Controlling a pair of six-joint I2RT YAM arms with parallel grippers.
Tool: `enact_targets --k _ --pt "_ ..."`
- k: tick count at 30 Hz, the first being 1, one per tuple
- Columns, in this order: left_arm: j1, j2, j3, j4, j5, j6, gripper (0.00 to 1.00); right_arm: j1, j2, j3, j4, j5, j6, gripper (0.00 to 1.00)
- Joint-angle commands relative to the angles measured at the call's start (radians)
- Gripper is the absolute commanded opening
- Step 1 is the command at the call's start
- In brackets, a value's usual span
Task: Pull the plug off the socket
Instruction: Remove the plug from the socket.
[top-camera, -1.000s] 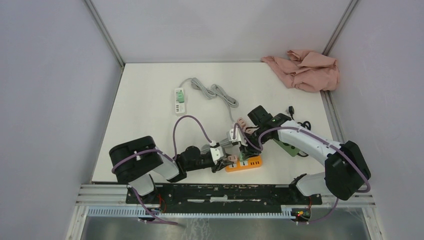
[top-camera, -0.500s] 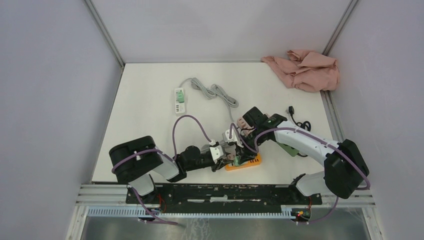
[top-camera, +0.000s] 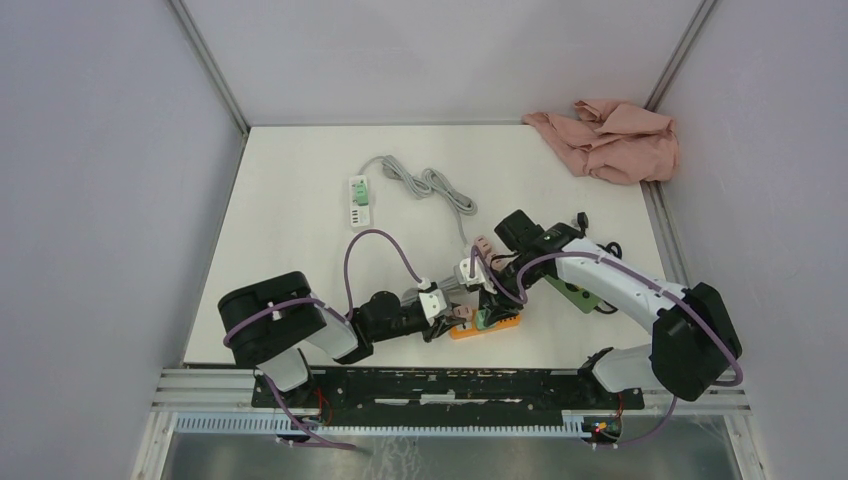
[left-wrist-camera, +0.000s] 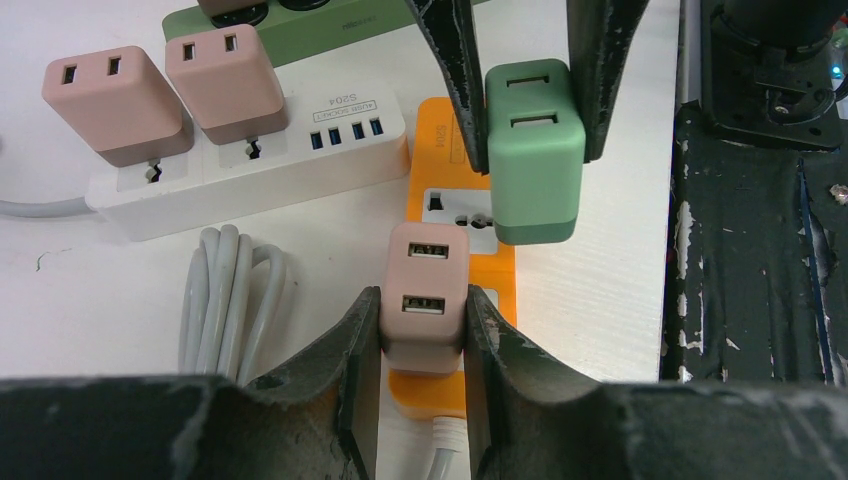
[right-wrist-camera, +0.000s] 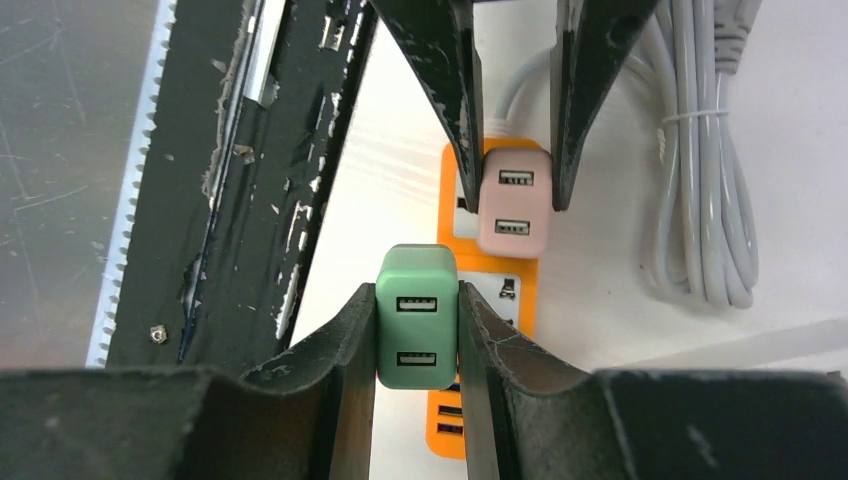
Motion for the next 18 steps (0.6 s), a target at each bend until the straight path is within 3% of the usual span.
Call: enact_targets --k 1,14,15,18 --pt "-0.001 0.019 -0.013 -0.062 -0.005 -0.005 0.03 0.009 0.004 0.075 -0.044 -0.069 -0.028 0.0" --pt "-0.001 -0.004 -0.014 -0.065 -0.018 -0.029 0.04 -0.059 0.0 0.125 -0.151 -0.08 -0.069 0.0" --pt "-0.002 -0.011 -0.012 -0.067 -0.022 -0.039 0.07 -0.066 0.0 0.131 -0.152 -0.084 -0.061 0.0" --pt "-0.002 -0.041 0.0 -0.078 -0.03 -0.091 0.43 -0.092 -0.004 0.147 -0.157 -0.111 -0.031 0.0"
